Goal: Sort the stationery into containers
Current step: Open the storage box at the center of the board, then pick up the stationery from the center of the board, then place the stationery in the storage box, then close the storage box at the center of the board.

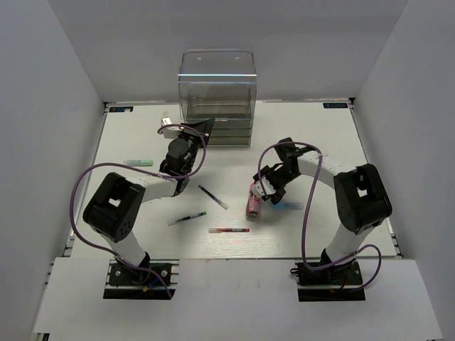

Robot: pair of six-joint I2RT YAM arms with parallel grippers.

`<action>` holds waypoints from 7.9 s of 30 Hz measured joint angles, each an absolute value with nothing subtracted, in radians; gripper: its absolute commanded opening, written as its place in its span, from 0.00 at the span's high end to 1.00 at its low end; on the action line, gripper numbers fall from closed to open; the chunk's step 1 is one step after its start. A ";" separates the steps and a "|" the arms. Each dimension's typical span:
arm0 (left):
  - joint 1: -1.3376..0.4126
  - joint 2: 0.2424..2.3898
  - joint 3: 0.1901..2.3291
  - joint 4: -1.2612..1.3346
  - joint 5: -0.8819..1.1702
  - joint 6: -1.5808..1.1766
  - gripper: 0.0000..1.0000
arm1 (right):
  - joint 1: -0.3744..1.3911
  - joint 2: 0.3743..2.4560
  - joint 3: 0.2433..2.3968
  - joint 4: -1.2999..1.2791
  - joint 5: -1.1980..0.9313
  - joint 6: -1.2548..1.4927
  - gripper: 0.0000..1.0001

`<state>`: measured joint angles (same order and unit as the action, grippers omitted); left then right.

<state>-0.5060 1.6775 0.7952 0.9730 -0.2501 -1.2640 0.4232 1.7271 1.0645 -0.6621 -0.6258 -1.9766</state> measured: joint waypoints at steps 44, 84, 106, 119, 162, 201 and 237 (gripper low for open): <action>-0.503 1.678 0.782 0.974 -0.247 -1.277 1.00 | 0.472 1.785 1.051 -0.582 -0.679 -1.997 0.81; -0.501 1.677 0.778 0.980 -0.245 -1.279 1.00 | 0.466 1.585 0.998 0.041 -0.608 -1.286 1.00; -0.501 1.677 0.790 0.979 -0.235 -1.279 1.00 | 0.465 1.666 1.056 0.393 -0.435 -1.009 1.00; -0.501 1.678 0.815 0.972 -0.218 -1.279 1.00 | 0.468 1.691 1.063 0.498 -0.385 -0.901 1.00; -0.501 1.678 0.840 0.979 -0.201 -1.280 1.00 | 0.517 1.884 1.142 0.714 -0.231 -1.306 1.00; -0.504 1.671 0.841 1.036 -0.193 -1.284 1.00 | 0.517 2.023 1.252 0.826 -0.314 -1.682 0.14; -0.502 1.658 0.776 0.777 -0.249 -1.300 0.54 | 0.442 1.445 0.712 0.741 -0.433 -0.735 0.59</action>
<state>-0.5022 1.6577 0.7765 0.7773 -0.2485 -1.3003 0.4419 1.4452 0.7116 0.7410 -0.4332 -0.7349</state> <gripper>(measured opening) 0.522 0.435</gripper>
